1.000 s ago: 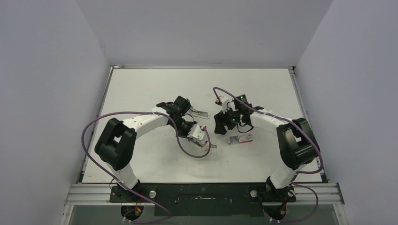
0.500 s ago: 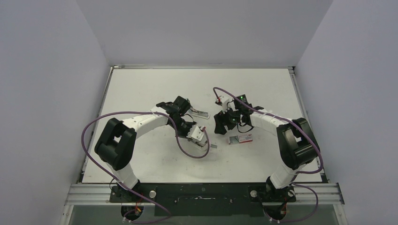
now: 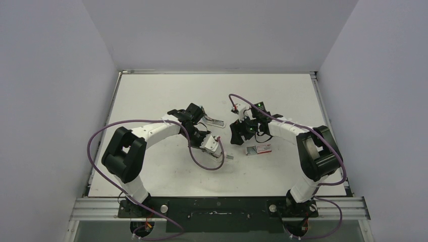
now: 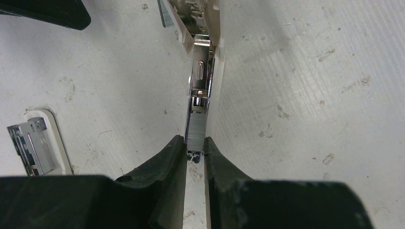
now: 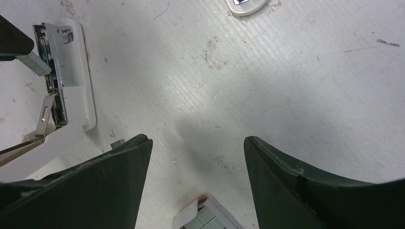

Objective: Load the staples into the stapler
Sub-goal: Install the staple into the stapler.

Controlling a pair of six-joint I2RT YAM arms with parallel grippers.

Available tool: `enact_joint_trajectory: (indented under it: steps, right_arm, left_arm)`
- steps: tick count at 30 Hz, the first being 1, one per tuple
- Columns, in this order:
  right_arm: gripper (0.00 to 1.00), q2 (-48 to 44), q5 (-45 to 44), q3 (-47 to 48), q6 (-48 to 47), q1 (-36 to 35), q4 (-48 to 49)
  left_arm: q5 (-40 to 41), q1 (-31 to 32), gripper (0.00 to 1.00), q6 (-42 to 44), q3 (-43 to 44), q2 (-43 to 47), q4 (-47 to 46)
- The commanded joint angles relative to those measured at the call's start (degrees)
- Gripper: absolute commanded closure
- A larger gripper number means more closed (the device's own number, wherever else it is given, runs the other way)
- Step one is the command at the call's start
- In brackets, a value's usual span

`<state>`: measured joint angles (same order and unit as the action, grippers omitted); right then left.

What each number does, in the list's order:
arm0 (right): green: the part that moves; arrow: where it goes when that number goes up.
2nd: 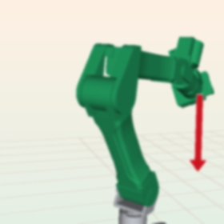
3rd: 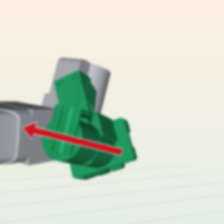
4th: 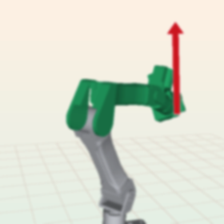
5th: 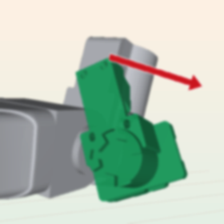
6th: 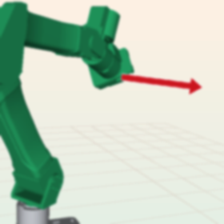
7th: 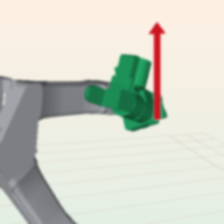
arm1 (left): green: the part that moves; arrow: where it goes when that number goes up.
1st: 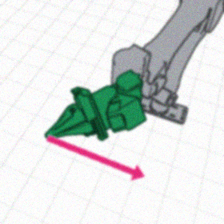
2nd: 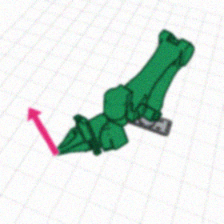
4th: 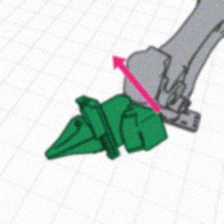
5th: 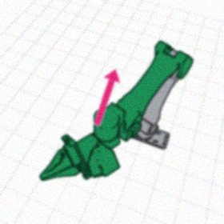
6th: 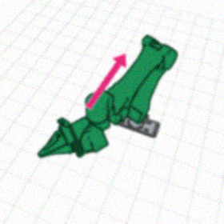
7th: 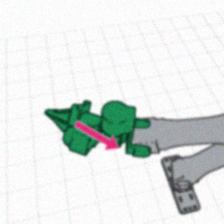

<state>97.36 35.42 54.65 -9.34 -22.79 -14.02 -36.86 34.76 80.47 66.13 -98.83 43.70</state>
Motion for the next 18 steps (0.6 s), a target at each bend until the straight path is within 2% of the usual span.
enact_joint_trajectory:
  steps: [1, 8, 18]
  right_arm:
    - [0.28, -0.18, 1.19, 2.11, -0.53, 0.55, 1.15]
    - [0.28, -0.17, 1.19, 2.12, -0.59, 0.63, 1.02]
    - [0.28, -0.15, 1.16, 2.21, -0.54, 0.73, 0.97]
  left_arm:
    - [-2.5, -0.64, 1.0, 1.17, 1.99, 0.05, 1.34]
    - [-5.86, -1.57, 1.0, 1.49, 3.1, -0.04, 2.54]
    - [-5.42, -1.63, 1.0, 2.75, 3.59, -1.41, 2.57]
